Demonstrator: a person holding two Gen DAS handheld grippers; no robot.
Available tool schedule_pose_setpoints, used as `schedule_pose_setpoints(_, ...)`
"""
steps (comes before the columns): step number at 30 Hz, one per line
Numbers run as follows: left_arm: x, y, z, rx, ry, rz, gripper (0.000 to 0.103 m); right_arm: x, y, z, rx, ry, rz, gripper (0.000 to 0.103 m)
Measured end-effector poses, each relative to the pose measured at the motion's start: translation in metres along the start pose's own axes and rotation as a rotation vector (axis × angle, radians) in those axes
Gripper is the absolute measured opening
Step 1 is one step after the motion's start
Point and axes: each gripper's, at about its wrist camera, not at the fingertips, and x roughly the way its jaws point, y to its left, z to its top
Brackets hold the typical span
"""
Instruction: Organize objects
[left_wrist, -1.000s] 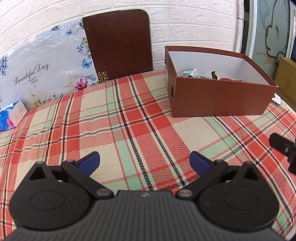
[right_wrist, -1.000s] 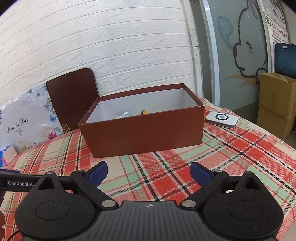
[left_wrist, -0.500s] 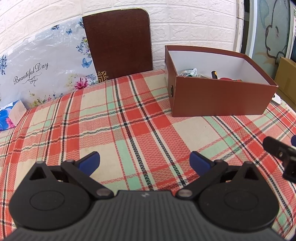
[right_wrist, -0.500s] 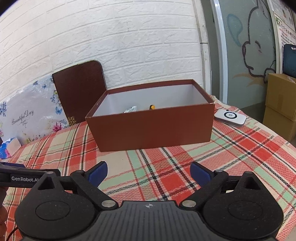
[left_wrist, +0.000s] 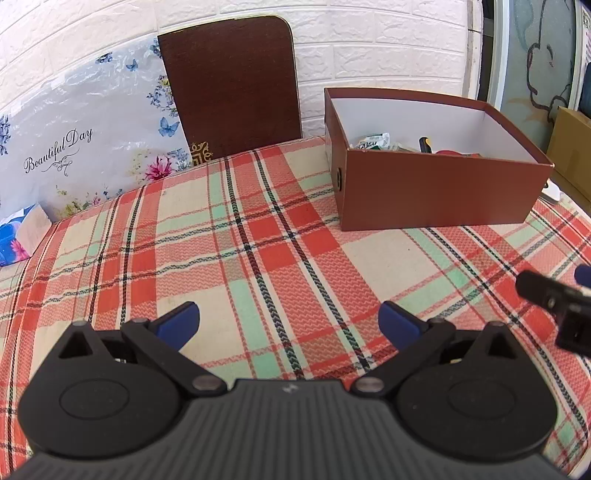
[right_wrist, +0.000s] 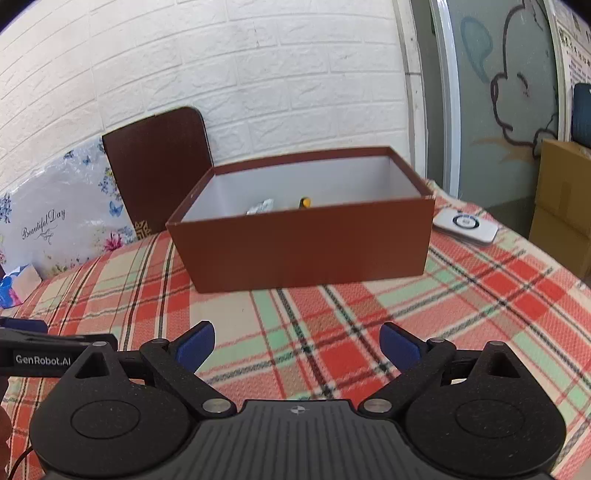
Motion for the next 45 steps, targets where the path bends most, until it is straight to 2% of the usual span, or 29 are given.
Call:
schedule_pose_setpoints(3,-0.001,-0.001,0.0,0.005,-0.002,-0.001,0.103,-0.002,-0.013,0.01,0.041,-0.037,-0.036,0.097)
schedule_pose_setpoints(9,0.001,0.0,0.001,-0.001,0.002,-0.001,0.103,0.002,-0.034,0.012,0.104,-0.016,-0.059,0.097)
schedule_pose_setpoints(21,0.004,0.004,0.001,-0.01,0.005,0.001,0.103,0.007,-0.002,0.003,0.021,0.025,0.023,0.097)
schedule_pose_setpoints(45,0.013,0.008,0.002,-0.023,0.023,-0.017,0.103,0.012,0.011,-0.002,-0.003,0.049,0.031,0.097)
